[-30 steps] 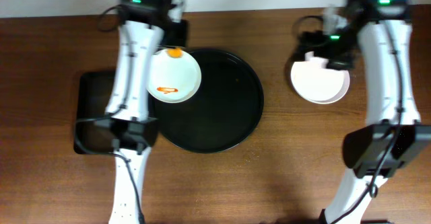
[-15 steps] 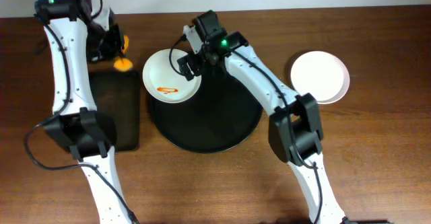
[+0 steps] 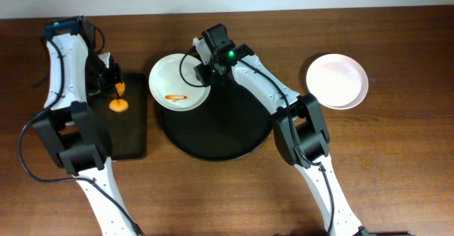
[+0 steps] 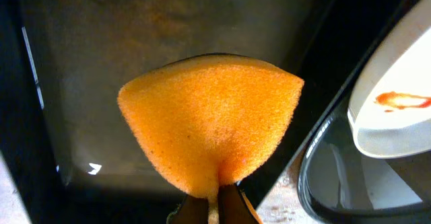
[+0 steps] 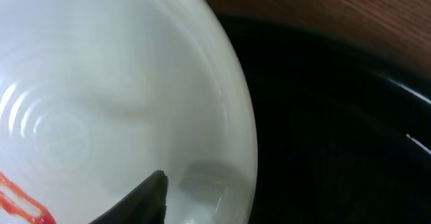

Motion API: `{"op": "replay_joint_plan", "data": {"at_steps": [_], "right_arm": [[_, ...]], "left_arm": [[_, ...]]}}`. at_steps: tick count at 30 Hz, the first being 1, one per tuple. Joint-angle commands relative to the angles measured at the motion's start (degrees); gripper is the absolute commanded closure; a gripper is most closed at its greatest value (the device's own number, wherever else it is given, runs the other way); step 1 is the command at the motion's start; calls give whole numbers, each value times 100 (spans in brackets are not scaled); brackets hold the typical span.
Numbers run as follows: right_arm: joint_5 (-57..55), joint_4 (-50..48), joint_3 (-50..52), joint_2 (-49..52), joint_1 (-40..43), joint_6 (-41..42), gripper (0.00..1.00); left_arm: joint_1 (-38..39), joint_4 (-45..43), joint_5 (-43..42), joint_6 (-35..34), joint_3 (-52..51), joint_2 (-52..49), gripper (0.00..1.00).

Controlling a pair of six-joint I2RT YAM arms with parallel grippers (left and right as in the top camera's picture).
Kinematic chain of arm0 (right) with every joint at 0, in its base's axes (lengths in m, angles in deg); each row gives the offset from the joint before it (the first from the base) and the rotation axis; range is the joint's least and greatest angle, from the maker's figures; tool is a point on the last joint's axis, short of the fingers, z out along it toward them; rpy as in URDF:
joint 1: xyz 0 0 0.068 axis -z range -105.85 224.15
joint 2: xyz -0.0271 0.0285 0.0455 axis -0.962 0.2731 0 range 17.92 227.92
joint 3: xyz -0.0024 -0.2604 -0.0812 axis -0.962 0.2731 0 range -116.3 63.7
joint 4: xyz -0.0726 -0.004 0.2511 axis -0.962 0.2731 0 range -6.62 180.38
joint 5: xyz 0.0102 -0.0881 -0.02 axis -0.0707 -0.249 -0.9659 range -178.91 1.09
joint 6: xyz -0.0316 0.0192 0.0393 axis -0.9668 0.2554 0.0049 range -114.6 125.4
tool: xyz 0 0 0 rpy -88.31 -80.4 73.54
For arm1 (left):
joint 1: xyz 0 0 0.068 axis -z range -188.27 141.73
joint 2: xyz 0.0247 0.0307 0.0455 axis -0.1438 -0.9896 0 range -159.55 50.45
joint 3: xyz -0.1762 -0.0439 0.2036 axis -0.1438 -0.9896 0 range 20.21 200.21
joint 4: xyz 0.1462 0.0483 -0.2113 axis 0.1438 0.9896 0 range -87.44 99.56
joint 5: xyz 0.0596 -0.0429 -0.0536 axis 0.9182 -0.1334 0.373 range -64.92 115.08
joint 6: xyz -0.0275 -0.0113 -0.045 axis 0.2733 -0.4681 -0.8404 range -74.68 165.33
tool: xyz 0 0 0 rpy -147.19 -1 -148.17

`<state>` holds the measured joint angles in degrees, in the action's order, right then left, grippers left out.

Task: Clean dirty plates on tray and stack at the side
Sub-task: 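Carry the sponge left into the rectangular water tray, then grasp the last white plate rim on the round tray with the right gripper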

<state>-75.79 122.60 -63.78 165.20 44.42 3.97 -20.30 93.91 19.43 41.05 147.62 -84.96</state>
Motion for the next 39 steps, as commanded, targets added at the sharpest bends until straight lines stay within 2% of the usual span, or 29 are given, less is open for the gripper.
{"op": "replay_joint_plan", "data": {"at_steps": [1,2,3,5,9,12,13,15,17,22,24,25,26,27,29,31,32,33,34,35,37,39], "right_arm": [[35,-26,-9,-44,-42,15,68],[28,-24,-9,-44,-42,15,90],[-52,17,-15,-94,-7,15,96],[-474,297,-131,-315,116,15,96],[-1145,1729,-614,-1084,433,149,96],[-1991,3128,-643,-1545,706,1198,96],[-1980,3853,-640,-1558,850,1784,96],[-1840,4395,-398,-1550,962,2509,96],[-1381,4385,-81,-1547,942,2863,96],[-1001,3954,855,-1545,566,5141,96],[-916,3606,1211,-1545,391,6395,96],[-802,3434,1353,-1545,315,6819,95],[-730,3246,1486,-1545,232,6883,91],[-752,3185,1541,-1545,151,6728,87],[-750,3195,1539,-1547,125,5943,85],[-710,3407,1364,-1558,190,4356,77],[-706,3407,1255,-1558,240,3265,60],[-713,3401,1095,-1558,323,1497,10],[-732,3344,1060,-1558,376,793,1],[-732,3246,1058,-1558,492,129,1],[-590,2992,1084,-1534,776,-542,1],[345,2643,1128,-1464,1040,-1132,2]], "left_arm": [[-26,-205,70,-61,-463,267,100],[-26,-313,103,-59,-586,267,100],[-24,-393,98,-61,-686,267,100],[-24,-407,101,-59,-717,267,100],[-24,-413,98,-61,-717,269,100],[-24,-472,98,-61,-717,269,100],[-24,-476,96,-61,-717,269,100],[-24,-476,94,-61,-717,269,100],[-24,-509,94,-61,-717,269,100],[-13,-527,52,-61,-717,269,100],[-13,-527,52,-61,-717,269,100],[-13,-527,55,-61,-717,269,100],[-13,-525,55,-61,-717,269,100],[-13,-522,55,-59,-717,269,100],[-13,-525,55,-59,-717,269,100],[-13,-527,55,-61,-717,269,99],[-13,-527,55,-61,-717,269,99],[-13,-525,55,-61,-717,269,99],[-13,-527,55,-61,-717,269,98],[-13,-527,55,-61,-717,269,95],[-13,-527,55,-61,-717,269,89],[-13,-544,59,-61,-717,269,85]]}}
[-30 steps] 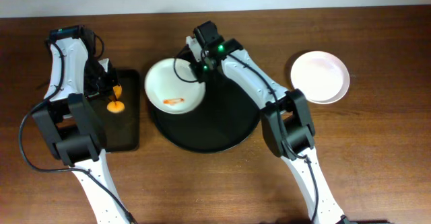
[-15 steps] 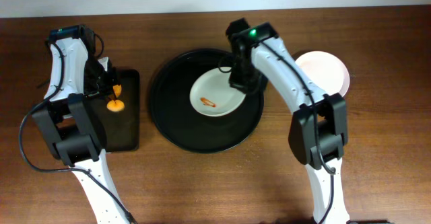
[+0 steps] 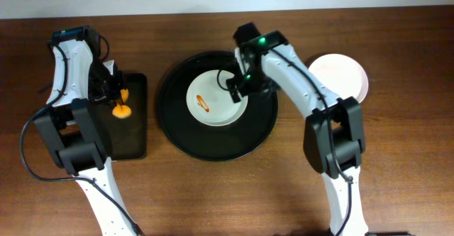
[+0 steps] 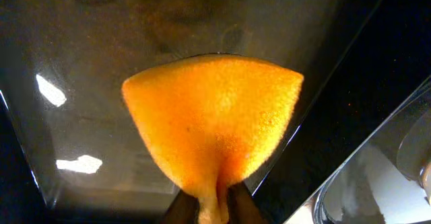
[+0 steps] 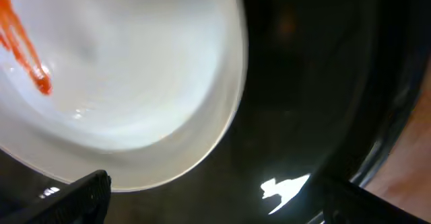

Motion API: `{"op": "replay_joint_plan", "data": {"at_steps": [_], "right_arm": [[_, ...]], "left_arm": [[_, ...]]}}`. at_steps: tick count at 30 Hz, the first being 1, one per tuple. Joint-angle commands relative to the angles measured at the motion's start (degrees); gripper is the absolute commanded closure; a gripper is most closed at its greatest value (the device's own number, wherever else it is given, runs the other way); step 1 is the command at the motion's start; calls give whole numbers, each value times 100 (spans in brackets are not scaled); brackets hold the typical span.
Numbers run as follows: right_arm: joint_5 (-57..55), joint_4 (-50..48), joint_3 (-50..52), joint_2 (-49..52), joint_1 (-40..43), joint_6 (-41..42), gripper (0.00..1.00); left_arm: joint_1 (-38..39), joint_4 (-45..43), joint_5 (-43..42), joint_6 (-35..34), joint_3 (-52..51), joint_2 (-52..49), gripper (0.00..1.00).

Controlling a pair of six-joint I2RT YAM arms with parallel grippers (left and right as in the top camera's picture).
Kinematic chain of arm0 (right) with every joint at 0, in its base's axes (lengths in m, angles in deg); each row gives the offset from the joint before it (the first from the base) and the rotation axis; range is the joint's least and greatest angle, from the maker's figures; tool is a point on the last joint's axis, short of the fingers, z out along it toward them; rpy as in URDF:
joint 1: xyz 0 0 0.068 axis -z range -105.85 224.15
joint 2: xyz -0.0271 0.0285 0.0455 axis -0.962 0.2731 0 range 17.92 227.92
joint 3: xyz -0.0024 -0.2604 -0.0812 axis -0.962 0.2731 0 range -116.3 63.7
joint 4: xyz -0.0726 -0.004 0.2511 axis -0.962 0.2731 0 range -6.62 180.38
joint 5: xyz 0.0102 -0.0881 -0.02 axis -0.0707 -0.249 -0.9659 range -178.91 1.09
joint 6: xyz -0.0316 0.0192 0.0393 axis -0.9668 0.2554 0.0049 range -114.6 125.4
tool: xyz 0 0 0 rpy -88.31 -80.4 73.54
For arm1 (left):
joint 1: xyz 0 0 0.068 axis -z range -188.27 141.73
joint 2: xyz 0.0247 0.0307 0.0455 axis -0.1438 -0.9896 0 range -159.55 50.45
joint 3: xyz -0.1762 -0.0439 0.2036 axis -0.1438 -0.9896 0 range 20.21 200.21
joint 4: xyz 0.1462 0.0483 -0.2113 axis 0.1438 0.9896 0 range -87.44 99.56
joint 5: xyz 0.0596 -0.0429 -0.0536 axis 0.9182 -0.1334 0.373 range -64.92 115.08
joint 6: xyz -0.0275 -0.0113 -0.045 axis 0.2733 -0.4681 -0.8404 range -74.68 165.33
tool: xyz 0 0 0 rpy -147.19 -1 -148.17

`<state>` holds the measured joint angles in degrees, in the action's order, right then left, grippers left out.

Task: Clean dirty plates on tray and stack at the side
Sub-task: 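Grasp the last white plate rim on the round tray with the right gripper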

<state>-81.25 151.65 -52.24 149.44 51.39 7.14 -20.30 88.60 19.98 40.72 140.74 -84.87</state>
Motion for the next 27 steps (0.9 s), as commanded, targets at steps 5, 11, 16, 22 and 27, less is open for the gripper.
{"op": "replay_joint_plan", "data": {"at_steps": [5,11,16,22,27], "right_arm": [[1464,-1104,140,483,518,-1460,25],[1141,-1515,140,852,304,-1274,41],[903,-1617,127,916,103,-1134,90],[815,-435,-984,640,348,-1130,96],[815,-203,-1097,664,361,-826,96]], "left_arm": [[-13,15,396,-22,-28,260,84],[-13,9,474,-20,-28,260,81],[-26,7,638,299,-26,260,55],[-216,-17,348,426,109,494,38],[-350,343,-157,334,-20,772,20]]}}
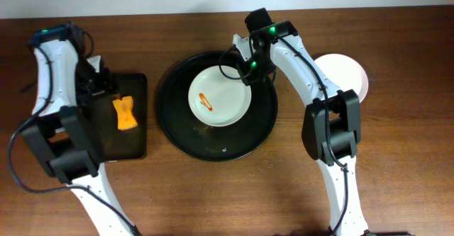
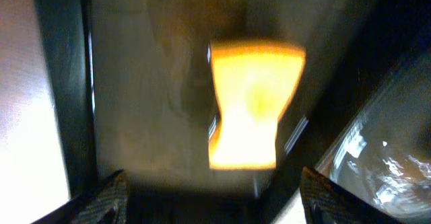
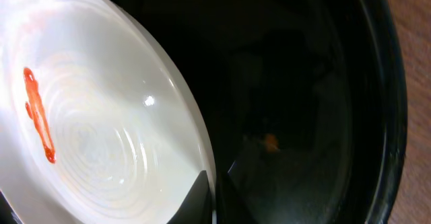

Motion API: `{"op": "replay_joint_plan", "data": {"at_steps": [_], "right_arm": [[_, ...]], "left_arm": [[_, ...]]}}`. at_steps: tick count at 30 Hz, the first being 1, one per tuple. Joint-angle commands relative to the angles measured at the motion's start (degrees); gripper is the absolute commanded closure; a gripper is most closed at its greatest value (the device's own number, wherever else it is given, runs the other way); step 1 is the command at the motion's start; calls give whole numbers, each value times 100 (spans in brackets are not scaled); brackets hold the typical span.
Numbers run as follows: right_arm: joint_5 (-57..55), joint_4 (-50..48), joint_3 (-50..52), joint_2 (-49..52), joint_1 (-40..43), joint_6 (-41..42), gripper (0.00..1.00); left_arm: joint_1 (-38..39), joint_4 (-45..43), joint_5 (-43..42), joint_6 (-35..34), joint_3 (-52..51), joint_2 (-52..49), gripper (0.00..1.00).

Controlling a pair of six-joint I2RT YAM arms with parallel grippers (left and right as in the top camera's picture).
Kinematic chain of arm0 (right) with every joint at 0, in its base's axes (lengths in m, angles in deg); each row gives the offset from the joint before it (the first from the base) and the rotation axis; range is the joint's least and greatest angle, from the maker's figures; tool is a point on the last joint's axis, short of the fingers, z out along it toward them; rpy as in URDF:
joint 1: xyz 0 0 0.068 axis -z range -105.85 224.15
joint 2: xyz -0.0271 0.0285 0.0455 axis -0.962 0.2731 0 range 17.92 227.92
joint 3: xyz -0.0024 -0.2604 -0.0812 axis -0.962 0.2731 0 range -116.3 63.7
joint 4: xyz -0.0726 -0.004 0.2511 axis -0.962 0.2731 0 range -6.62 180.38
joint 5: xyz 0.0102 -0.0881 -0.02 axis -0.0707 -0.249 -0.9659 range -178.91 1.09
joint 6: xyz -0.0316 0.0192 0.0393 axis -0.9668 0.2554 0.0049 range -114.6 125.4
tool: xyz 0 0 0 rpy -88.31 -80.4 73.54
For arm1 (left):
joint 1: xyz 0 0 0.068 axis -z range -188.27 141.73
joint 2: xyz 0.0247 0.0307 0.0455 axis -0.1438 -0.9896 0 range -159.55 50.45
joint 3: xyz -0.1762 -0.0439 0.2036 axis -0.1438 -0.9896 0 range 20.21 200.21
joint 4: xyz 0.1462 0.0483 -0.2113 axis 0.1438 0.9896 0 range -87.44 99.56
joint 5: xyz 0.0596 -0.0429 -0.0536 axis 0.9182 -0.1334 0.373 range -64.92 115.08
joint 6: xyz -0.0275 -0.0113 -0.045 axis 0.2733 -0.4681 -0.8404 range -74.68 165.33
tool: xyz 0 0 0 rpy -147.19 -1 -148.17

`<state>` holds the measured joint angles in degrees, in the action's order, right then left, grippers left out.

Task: Clean dirty plates on tray and stack at the side
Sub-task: 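Grasp the last white plate rim on the round tray with the right gripper, then rinse the sponge in the water tray with the left gripper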

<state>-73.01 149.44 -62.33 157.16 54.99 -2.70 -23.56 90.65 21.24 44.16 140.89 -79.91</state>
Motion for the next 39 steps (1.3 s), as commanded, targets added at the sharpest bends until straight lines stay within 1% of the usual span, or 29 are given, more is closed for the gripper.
{"op": "replay_joint_plan", "data": {"at_steps": [1,3,7,9,10,12,14,18,19,20,21,22,23,24,25,26,27,28,29,30,31,32,34,36,37,38,39], "right_arm": [[-11,26,-87,-109,0,186,96],[-9,136,-87,-107,48,328,96],[-9,190,-87,-109,120,411,96],[-4,164,-87,-109,122,411,96],[-4,170,-87,-109,122,411,96],[-2,168,-87,-109,111,411,96],[-2,175,-87,-109,114,413,96],[-4,216,-87,-107,114,413,96],[-4,225,-87,-109,114,413,96],[-4,251,-87,-109,118,413,96],[-4,273,-87,-109,120,411,96],[-4,280,-87,-109,118,411,96],[-7,278,-87,-109,118,411,96],[-7,275,-87,-107,118,411,96],[-7,275,-87,-109,120,411,96],[-7,275,-87,-109,120,411,96],[-7,275,-87,-109,118,411,96],[-7,273,-87,-107,118,411,96],[-7,273,-87,-109,118,411,96],[-7,271,-87,-109,118,411,96],[-7,271,-87,-109,118,411,96],[-7,271,-87,-107,118,411,96],[-7,269,-87,-109,118,411,96],[-4,249,-87,-109,118,411,96],[-4,232,-87,-107,118,413,96],[-4,232,-87,-109,120,413,96],[-4,232,-87,-109,118,413,96]], "left_arm": [[31,42,-286,-151,-216,278,20],[199,-404,-284,-404,-643,275,20],[603,-717,-199,-461,-1298,275,29],[678,-1117,525,-852,-1759,278,28],[678,-1360,649,-892,-2011,275,28],[664,-1934,667,-887,-2549,278,28],[662,-2214,664,-883,-2872,275,30],[634,-2184,664,-861,-2695,457,43],[634,-2140,664,-861,-2632,531,47],[623,-2094,664,-857,-2538,658,56],[586,-2050,664,-857,-2459,844,62],[520,-2026,636,-855,-2433,1008,63],[352,-2000,369,-680,-2430,1187,62],[201,-2013,-166,-372,-2430,1266,61],[-7,-2013,-1029,66,-2430,1290,59],[-186,-1991,-1742,490,-2430,1290,59],[-431,-1945,-2483,933,-2430,1285,57],[-758,-1867,-3112,1261,-2433,1285,47],[-1010,-1788,-3554,1453,-2433,1285,41],[-1196,-1716,-3923,1613,-2444,1279,40],[-1475,-1591,-4476,1803,-2500,1276,39],[-1665,-1543,-4712,1803,-2588,1274,39],[-1878,-1554,-4686,1799,-2859,1274,39],[-1801,-1423,-4212,1746,-3010,1274,40],[-1609,-1572,-3707,1392,-3099,1274,39],[-1445,-1729,-3421,1174,-3161,1274,39],[-1161,-1862,-2962,931,-3213,1274,38]]}}
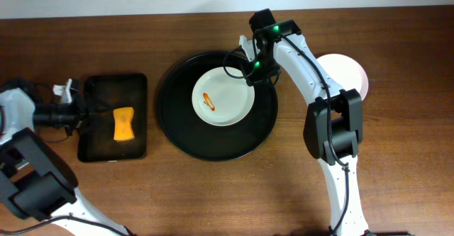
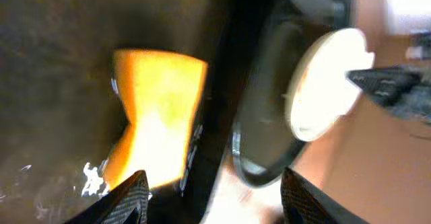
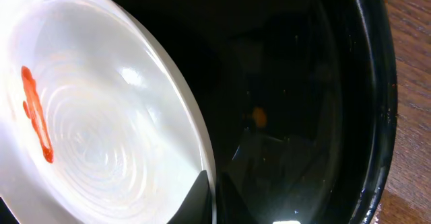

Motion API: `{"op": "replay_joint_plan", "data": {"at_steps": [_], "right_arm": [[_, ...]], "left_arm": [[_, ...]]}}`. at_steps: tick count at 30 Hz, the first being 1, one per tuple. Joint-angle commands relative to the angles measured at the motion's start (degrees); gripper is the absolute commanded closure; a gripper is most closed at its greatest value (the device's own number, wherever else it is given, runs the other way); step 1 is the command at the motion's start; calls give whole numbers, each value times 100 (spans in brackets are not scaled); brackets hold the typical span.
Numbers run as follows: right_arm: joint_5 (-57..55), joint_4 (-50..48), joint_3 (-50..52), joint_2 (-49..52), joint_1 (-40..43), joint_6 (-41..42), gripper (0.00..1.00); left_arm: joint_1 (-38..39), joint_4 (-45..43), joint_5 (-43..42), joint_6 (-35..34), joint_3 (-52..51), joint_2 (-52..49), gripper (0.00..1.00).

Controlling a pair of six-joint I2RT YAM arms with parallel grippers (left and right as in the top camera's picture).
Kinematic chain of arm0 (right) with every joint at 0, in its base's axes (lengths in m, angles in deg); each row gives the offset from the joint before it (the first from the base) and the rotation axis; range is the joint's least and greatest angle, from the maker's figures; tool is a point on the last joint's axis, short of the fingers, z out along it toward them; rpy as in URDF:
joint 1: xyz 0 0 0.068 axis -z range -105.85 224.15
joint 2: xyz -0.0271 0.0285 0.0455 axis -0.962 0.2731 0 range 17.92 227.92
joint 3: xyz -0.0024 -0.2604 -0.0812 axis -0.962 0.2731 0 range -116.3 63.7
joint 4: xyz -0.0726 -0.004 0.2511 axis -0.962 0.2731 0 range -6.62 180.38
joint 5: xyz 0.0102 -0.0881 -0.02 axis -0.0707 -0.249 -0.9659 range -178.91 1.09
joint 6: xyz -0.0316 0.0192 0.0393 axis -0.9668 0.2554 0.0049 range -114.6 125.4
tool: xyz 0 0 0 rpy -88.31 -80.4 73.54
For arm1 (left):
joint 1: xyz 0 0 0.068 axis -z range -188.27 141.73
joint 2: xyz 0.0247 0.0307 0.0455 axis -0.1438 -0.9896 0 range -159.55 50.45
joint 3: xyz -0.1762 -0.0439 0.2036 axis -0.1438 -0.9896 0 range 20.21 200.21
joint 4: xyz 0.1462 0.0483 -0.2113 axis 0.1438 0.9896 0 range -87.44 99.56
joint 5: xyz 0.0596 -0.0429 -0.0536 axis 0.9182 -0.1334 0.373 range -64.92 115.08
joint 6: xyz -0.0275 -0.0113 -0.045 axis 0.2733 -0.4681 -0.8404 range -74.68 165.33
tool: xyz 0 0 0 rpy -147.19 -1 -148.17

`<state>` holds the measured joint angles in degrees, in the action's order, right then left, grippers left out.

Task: Clean dirty plates on tray and stack at the side
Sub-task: 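Rinse the sponge in the water tray with the left gripper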

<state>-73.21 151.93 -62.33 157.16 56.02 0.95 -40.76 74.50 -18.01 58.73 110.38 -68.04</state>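
A white plate (image 1: 223, 96) with a red sauce streak (image 3: 37, 116) lies in the round black tray (image 1: 213, 144). My right gripper (image 1: 253, 71) is shut on the plate's upper right rim; in the right wrist view its gripper (image 3: 210, 178) pinches the plate (image 3: 101, 109) edge. The orange sponge (image 1: 123, 123) lies flat on the small black rectangular tray (image 1: 96, 147). My left gripper (image 1: 79, 113) stands open at that tray's left edge, apart from the sponge (image 2: 158, 116), with fingers (image 2: 131, 198) wide and nothing between them.
A clean white plate (image 1: 349, 73) sits on the wooden table right of the round tray, partly under my right arm. In the left wrist view the round tray's rim (image 2: 259, 167) and the dirty plate (image 2: 323, 83) show beyond the sponge.
My left gripper, still open, has moved from the small tray's upper left to its left edge, farther from the sponge. My right gripper stays shut on the plate, which has shifted slightly right.
At first my left gripper held the sponge over the small tray and my right held the dirty plate over the round tray's left rim. Then the plate lay mid-tray with my right gripper open. Later the sponge lay released on its tray and my right gripped the plate's rim.
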Motion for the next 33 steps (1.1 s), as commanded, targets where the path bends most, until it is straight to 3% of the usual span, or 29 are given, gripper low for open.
{"op": "replay_joint_plan", "data": {"at_steps": [1,5,8,14,19,27,30,33], "right_arm": [[15,-17,-87,-109,15,48,96],[15,-20,-87,-109,20,46,96],[15,-13,-87,-107,20,46,96],[13,-15,-87,-109,20,46,96],[13,-15,-87,-109,20,46,96],[13,-85,-87,-109,22,44,96],[13,-94,-87,-109,22,44,96],[13,-129,-87,-109,22,44,96]], "left_arm": [[798,-339,1368,-750,-186,87,37],[2044,-699,3497,-1744,-195,87,35],[2457,-717,4699,-2347,-201,87,34],[2618,-833,5333,-2457,-201,87,39],[2409,-848,5337,-2455,-201,87,47],[2404,-531,4658,-2184,-118,748,34],[2404,-452,5375,-2192,-120,745,40],[2406,-468,5574,-2197,-140,667,55]]}}
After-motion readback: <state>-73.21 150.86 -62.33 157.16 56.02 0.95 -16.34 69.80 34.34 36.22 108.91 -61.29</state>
